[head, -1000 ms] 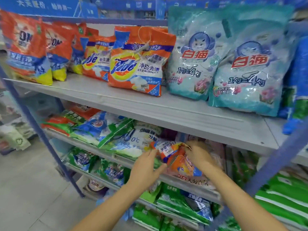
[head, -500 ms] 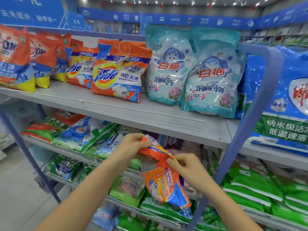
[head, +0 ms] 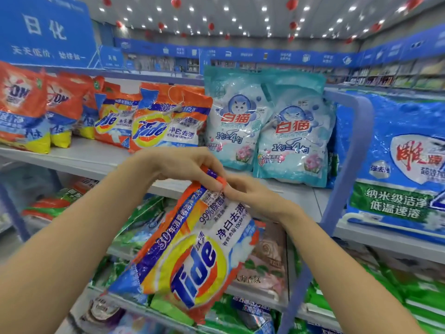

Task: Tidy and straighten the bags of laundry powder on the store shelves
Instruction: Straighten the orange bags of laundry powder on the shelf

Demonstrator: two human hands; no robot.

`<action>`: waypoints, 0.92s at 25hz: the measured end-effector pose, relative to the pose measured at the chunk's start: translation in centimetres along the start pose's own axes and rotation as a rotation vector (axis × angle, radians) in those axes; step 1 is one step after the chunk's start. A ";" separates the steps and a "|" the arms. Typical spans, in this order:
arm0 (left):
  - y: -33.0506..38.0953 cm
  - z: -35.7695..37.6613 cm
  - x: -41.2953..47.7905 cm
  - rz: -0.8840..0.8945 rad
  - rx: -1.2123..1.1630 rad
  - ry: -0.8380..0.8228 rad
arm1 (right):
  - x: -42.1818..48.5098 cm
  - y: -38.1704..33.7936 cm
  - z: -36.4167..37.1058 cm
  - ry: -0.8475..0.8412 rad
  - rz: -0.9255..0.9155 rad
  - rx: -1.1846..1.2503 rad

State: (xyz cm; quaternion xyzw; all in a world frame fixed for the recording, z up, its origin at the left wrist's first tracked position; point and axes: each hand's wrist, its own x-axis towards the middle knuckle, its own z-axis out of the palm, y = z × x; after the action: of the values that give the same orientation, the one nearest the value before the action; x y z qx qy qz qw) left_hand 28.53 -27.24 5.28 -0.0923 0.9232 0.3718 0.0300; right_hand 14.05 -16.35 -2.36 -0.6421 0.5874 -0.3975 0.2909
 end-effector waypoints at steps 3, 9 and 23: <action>-0.1 -2.4 0.2 0.090 0.042 0.069 | 1.1 -0.2 0.0 0.108 0.127 0.189; -1.9 -8.8 2.7 0.301 -0.171 0.469 | 4.9 -2.8 -2.1 0.550 0.074 0.311; -12.6 -8.8 10.5 0.188 -0.767 0.572 | 11.3 -0.1 -5.9 1.216 -0.022 0.655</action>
State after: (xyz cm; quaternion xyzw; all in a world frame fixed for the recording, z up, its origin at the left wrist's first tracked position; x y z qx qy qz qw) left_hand 20.77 -43.80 1.77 -0.1116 0.6953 0.6459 -0.2948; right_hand 9.04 -26.91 2.66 -0.1902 0.4893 -0.8469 0.0849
